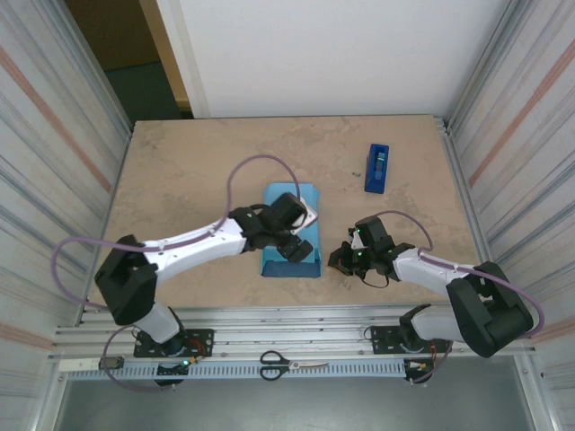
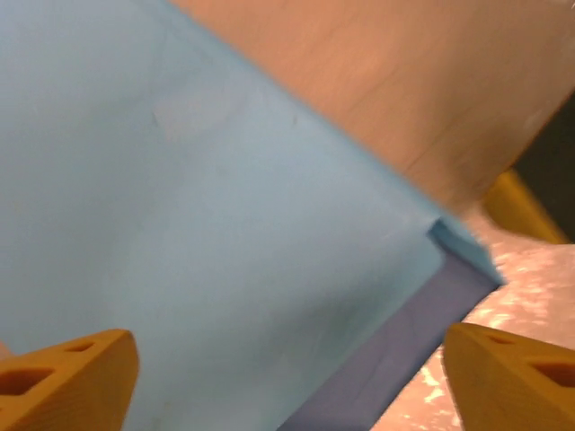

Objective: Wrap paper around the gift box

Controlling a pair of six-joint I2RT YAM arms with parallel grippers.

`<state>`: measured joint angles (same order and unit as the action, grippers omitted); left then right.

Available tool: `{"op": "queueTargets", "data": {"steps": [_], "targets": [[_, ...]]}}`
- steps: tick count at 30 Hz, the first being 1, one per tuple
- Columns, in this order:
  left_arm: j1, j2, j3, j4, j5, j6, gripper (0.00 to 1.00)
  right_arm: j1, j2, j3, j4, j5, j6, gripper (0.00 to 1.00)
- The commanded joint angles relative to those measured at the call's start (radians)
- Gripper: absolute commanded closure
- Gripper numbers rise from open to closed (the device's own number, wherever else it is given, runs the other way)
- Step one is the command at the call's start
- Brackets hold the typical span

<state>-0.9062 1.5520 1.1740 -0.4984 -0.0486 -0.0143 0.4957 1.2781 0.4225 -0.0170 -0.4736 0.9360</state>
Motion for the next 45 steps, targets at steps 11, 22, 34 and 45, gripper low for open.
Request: {"op": "queueTargets", "data": {"steps": [11,22,34,45], "targets": [[0.297,0.125,0.075,-0.031,0.685,-0.226,0.92,0.032,0.052,0.028,0.032,0.015,0.023,0.96],[0.287,0.206,0.006,-0.008,0.569,-0.253,0.95,0.05,0.1,0.039,0.117,-0.023,0.043,1.0],[0.282,0.209,-0.075,0.062,0.5,-0.364,0.96,0.053,0.123,0.044,0.16,-0.033,0.069,1.0],[0.26,0.214,-0.097,0.099,0.434,-0.437,0.98,0.04,0.11,0.045,0.11,-0.011,0.054,0.98]]}}
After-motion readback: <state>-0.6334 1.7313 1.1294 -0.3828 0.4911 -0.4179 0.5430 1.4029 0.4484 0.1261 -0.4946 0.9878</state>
